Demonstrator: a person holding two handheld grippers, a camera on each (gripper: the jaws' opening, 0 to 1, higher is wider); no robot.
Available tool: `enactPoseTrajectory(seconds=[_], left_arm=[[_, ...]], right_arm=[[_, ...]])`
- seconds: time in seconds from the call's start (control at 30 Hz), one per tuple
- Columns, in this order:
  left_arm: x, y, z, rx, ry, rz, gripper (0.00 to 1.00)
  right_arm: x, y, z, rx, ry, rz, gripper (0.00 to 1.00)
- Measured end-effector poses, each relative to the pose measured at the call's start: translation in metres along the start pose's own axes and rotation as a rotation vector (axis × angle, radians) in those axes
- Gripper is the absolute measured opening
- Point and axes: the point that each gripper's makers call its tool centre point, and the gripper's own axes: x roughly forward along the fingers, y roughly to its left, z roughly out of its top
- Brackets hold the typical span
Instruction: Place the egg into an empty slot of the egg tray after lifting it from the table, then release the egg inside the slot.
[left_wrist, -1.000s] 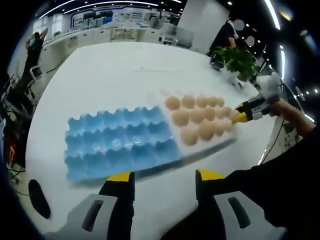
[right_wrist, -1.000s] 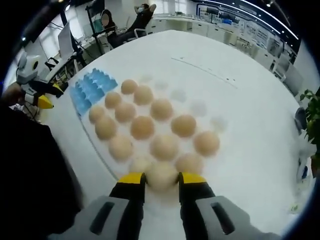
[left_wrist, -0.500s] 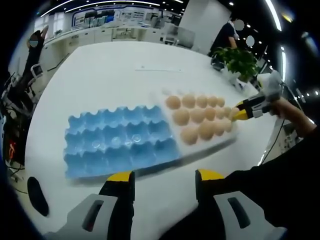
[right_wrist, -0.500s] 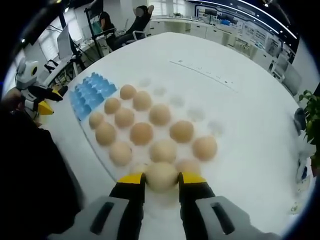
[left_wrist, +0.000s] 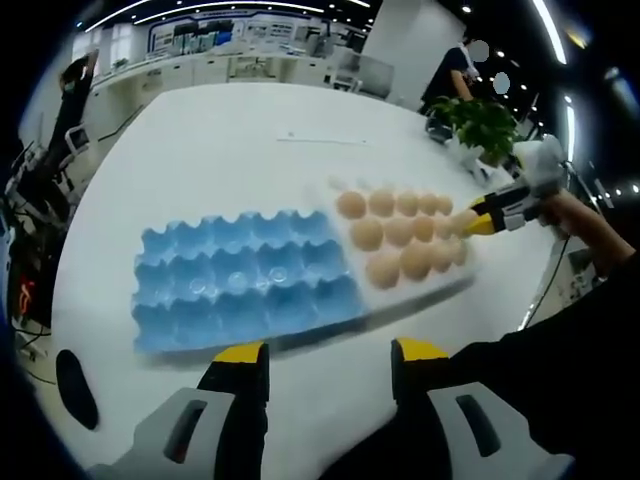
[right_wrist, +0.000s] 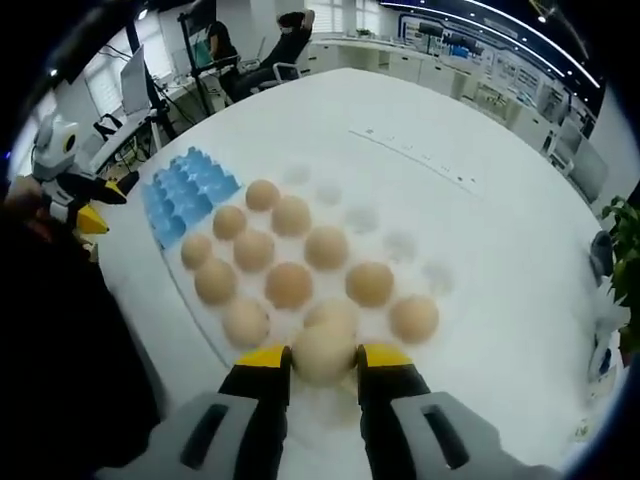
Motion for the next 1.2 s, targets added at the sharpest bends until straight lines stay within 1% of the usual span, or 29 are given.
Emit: enactPoseTrajectory(seconds=[0.2, 0.33, 0.6, 0.73, 0.93, 1.2], left_arm=[[0.0, 0.001, -0.002, -0.004, 0.005, 0.004, 0.5], [-0.001, 0.001, -0.001, -0.006, -0.003, 0.008, 0.5], [0.002, -0.003, -0.005, -0.006, 0.004, -0.002, 0.5], [0.003, -0.005, -0.005, -0.008, 0.007, -0.007, 0.5], [0.002, -0.004, -0.003, -0.017, -0.006, -0.006, 0.5], [0.002, -0.004, -0.011, -0.029, 0.002, -0.005, 0.5]], right_arm=[[0.001, 0.001, 0.005, 0.005, -0.004, 0.0, 0.27], [0.002, 0.002, 0.009, -0.002, -0.014, -0.001, 0.27], [0.001, 0.003, 0.013, -0.019, -0.016, 0.006, 0.27], [0.002, 0.007, 0.016, -0.023, -0.02, 0.014, 0.27], [0.005, 0.016, 0.023, -0.026, -0.027, 0.032, 0.27], [0.009, 0.029, 0.029, -0.061, -0.018, 0.062, 0.27]])
